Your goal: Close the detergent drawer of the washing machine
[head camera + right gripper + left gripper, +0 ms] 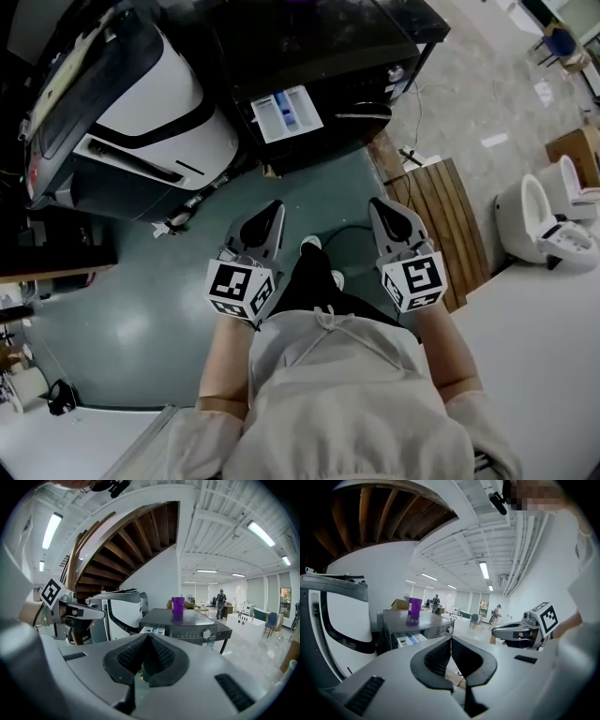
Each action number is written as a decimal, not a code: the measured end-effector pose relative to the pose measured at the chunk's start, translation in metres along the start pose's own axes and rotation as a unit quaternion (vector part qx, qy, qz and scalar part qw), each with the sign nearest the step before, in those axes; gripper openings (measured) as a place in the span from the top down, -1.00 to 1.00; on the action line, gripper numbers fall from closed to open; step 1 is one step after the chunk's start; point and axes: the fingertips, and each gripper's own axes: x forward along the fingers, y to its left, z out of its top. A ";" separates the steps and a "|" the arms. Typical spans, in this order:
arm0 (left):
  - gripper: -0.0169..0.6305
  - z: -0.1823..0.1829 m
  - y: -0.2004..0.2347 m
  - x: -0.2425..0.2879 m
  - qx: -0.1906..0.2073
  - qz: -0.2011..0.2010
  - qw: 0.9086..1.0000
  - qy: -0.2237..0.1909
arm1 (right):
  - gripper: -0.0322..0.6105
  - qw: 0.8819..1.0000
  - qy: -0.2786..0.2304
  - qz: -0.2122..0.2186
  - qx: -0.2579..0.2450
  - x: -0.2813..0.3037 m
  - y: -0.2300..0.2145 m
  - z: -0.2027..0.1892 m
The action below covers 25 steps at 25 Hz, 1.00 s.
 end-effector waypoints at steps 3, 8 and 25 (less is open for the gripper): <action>0.89 -0.012 0.018 0.022 -0.017 0.021 1.000 0.004 | 0.89 1.000 0.009 0.009 0.011 0.027 -0.012 -0.008; 0.89 -0.032 0.050 0.060 -0.033 0.045 0.998 0.017 | 0.89 0.999 0.022 0.032 0.020 0.076 -0.025 -0.015; 0.89 -0.131 0.132 0.135 -0.075 0.097 0.990 0.068 | 0.88 0.996 0.065 0.067 0.010 0.190 -0.029 -0.079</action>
